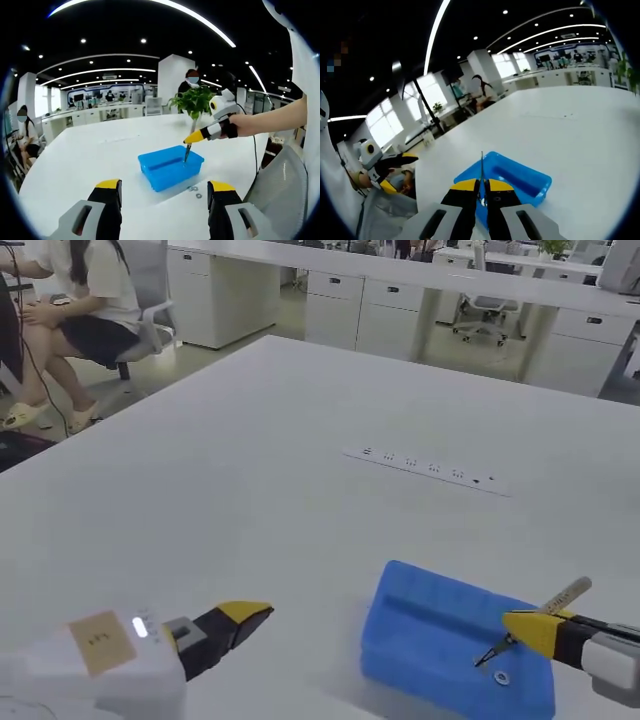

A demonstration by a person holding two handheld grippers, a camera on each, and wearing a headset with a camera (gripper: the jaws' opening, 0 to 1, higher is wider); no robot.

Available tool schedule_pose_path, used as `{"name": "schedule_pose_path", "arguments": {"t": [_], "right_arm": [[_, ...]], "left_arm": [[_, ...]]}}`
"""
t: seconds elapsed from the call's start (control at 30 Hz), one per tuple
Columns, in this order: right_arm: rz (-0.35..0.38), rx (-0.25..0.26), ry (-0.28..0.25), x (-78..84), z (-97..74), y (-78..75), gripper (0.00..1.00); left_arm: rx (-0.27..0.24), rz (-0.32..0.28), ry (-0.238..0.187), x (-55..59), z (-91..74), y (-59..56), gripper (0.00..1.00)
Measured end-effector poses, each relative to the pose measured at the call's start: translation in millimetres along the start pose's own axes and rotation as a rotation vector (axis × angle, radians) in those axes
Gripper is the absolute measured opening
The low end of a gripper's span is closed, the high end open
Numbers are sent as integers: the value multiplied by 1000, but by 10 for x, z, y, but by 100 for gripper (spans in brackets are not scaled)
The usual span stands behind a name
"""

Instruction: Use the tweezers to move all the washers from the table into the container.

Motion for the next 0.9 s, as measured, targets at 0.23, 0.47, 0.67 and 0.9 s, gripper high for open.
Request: {"name": "schedule_pose_path", "arguments": {"t": [0.23,0.47,0.67,0.9], "right_arm": [[-13,9,47,64,96,-81,3],[-24,33,87,140,155,-182,3],[-28,46,109,188,185,-232,3],[-34,61,114,200,234,-273,3]], "left_arm": [[0,1,5,5,4,-1,70],[3,4,10,12,9,-6,70],[5,5,14,15,11,-6,70],[6,8,19,18,18,-11,70]]}}
Point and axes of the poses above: the centre of the closed fingertips' face, and the gripper's own axes: z roughly forward along the fingers, y roughly to its left, x roughly out of its underside, the point moved 9 cm from there along -z, roughly backward along the fingers, and after that the axes turned 12 degrees about -z, right-handed, at the moved point
